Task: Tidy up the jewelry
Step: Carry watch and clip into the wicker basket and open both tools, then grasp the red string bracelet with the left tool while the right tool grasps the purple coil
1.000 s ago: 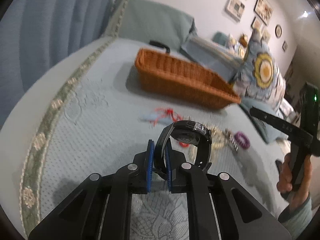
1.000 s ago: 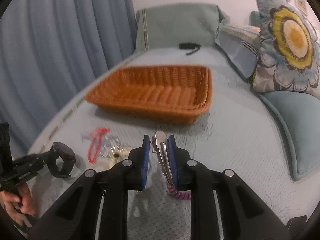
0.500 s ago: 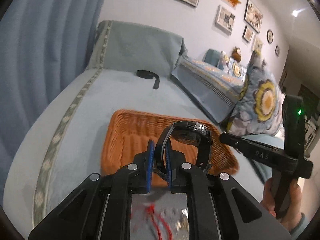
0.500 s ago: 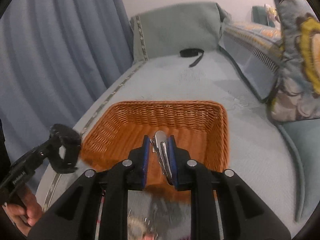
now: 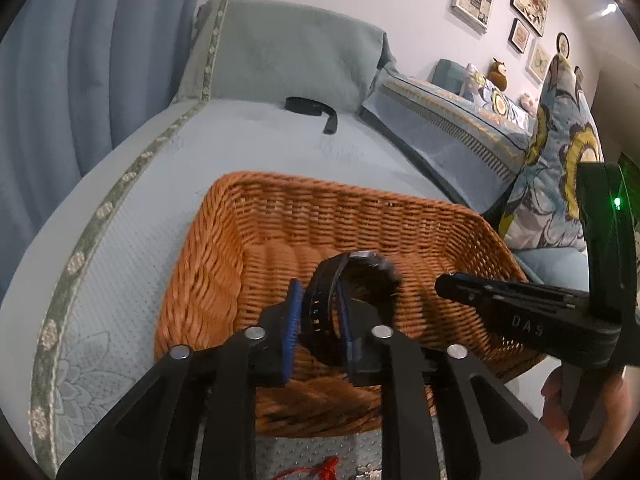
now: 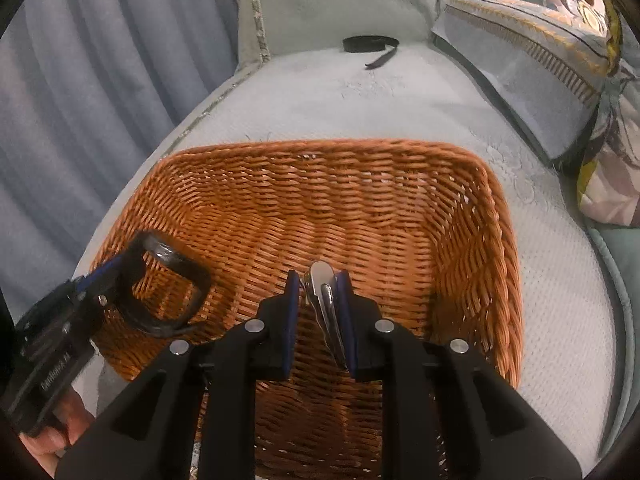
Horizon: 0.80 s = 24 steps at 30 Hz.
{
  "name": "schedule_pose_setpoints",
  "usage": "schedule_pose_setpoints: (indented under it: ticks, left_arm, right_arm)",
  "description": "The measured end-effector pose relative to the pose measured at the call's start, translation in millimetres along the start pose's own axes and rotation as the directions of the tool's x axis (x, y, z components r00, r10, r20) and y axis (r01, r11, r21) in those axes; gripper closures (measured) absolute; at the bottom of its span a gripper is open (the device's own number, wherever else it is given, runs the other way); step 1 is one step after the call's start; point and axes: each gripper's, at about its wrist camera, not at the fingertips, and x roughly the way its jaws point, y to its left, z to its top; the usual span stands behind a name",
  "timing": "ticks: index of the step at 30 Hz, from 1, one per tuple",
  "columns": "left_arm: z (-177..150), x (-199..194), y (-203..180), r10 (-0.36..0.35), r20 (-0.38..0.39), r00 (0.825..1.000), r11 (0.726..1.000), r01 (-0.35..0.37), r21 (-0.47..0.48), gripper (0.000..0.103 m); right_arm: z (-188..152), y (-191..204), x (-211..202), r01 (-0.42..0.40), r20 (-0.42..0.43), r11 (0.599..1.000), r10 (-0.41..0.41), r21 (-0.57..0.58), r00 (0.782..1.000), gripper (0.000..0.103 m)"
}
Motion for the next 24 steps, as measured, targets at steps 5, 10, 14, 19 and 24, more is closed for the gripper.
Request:
schedule_pose_setpoints:
  ticks: [5, 10, 14, 19, 24]
  left_arm:
    - [-1, -22, 1, -0.032, 0.043, 0.999, 0.999, 0.032, -0.002, 0.08]
    - [-6, -61, 6, -0.08, 0.097, 0.992, 0.996, 0.083, -0.02, 0.079]
    - [-21, -100, 13, -0.119, 0.131, 0.984, 0.991, 0.126, -0.044, 0.07]
    - [-49, -129, 18, -0.148, 0.112, 0.983, 0.985, 0.157, -0.074, 0.069]
    - [-91, -142, 18, -0.169, 0.065, 0.983, 0.978, 0.176, -0.116, 0.069]
  right_arm:
    - [-7, -2, -18, -0.013, 0.027, 1.0, 0.013, 0.005, 1.0, 0.061]
    - [-23, -2, -60, -0.079, 0.088, 0.997, 0.078, 0.009, 0.993, 0.061]
    - [-56, -1, -103, -0.096, 0.148, 0.995, 0.1, -0.029, 0.984, 0.061]
    - [-97, -13, -140, -0.115, 0.19, 0.993, 0.114, -0.002, 0.975, 0.061]
    - [-134, -38, -153, -0.144, 0.209, 0.987, 0.126, 0.073, 0.97, 0.061]
